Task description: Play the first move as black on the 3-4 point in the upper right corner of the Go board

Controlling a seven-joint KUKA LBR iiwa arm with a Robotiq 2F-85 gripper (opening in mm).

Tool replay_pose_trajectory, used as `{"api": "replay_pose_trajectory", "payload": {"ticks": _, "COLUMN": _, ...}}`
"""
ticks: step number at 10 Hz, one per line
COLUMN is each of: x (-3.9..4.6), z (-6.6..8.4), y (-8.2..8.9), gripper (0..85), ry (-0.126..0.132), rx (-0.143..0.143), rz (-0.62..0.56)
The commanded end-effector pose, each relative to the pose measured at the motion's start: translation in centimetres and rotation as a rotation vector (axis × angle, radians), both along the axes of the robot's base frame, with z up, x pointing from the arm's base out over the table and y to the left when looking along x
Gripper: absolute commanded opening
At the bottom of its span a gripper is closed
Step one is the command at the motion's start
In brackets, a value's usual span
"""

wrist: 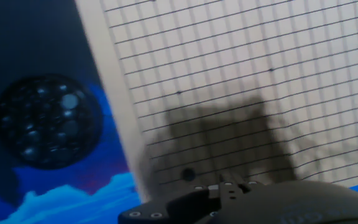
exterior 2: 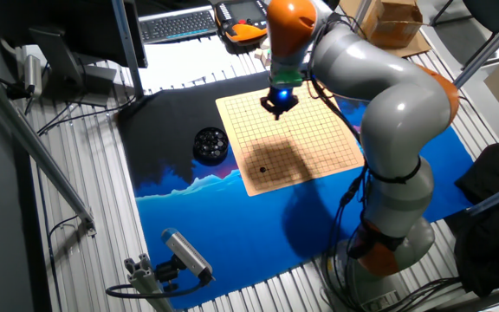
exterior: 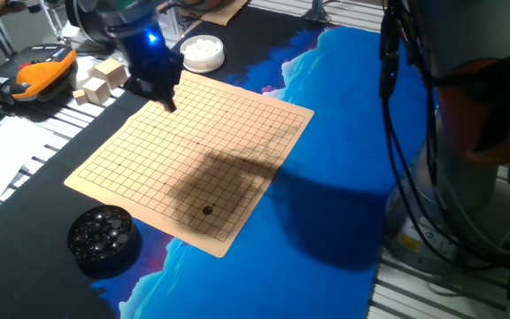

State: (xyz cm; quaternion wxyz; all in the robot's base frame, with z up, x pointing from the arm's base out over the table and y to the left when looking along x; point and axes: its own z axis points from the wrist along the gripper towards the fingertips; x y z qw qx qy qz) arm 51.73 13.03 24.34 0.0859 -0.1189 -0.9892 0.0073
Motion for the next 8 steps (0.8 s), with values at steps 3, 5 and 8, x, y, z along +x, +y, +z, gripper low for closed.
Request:
{"api": "replay_pose_trajectory", "payload": {"ticks": 3, "x": -0.56, "z": -0.5, "y": 8.2, "gripper": 0.0, "ry": 0.0, "rx": 0.034, "rz": -0.053}}
{"api": "replay_pose_trajectory", "payload": {"ticks": 5, "x": -0.91, "z": -0.3, "y": 9.8, "gripper": 0.0, "ry": -0.005, "rx": 0.036, "rz": -0.082}}
{"api": "replay_pose_trajectory", "payload": {"ticks": 8, "x": -0.91, "z": -0.3, "y": 9.8, "gripper": 0.0, "ry": -0.018, "rx": 0.0, "rz": -0.045}}
